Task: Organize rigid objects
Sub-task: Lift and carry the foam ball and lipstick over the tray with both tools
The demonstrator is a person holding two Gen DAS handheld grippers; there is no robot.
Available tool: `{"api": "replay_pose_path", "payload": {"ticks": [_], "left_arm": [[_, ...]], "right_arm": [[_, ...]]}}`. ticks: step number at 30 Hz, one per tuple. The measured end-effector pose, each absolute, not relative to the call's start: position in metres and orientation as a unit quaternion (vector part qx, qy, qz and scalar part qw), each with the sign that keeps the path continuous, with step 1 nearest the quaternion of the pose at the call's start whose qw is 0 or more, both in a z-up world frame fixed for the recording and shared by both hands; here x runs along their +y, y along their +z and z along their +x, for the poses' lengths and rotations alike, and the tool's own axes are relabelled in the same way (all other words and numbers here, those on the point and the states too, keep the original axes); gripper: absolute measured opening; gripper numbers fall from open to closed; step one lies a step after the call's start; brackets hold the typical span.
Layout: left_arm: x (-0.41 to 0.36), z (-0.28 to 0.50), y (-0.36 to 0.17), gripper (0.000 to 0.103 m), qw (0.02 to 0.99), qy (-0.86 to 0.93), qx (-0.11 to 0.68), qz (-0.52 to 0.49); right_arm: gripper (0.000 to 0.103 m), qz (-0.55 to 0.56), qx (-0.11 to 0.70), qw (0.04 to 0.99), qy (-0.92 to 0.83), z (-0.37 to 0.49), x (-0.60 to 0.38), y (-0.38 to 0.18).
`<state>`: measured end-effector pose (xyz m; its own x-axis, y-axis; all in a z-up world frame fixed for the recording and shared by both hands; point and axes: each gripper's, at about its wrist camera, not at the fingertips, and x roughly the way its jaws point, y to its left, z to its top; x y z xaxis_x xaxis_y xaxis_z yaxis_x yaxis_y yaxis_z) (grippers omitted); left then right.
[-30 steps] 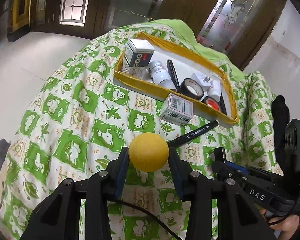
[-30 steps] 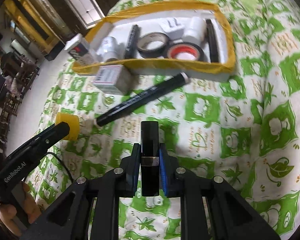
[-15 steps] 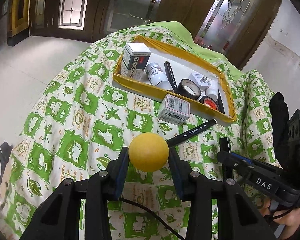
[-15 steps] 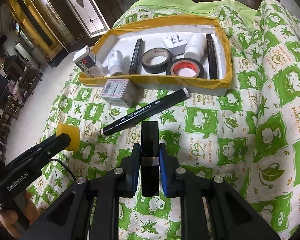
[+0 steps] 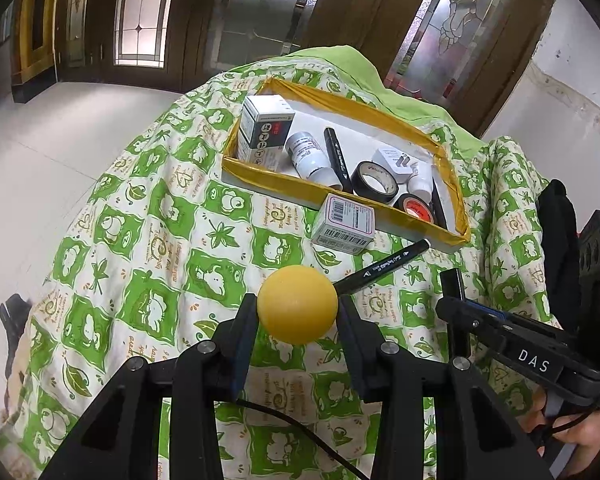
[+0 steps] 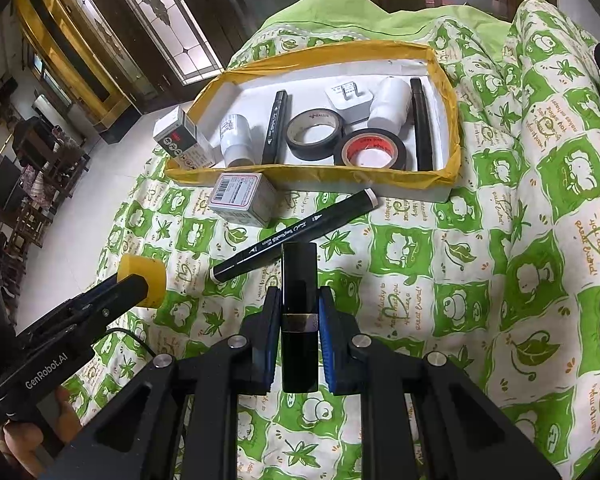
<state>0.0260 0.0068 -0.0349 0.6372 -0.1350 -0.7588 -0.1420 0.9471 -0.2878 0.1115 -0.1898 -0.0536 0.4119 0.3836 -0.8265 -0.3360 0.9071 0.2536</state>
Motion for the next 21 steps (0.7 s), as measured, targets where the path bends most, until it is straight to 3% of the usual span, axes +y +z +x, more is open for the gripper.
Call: {"api": "replay_pose_path", "payload": {"ticks": [21], "left_arm": [[0.007, 0.027, -0.011, 0.042, 0.901, -0.002, 0.409, -0.143]], "right_arm": [[0.017, 0.035, 0.488, 0.845, 0.213, 0.11, -0.193, -0.046]]}}
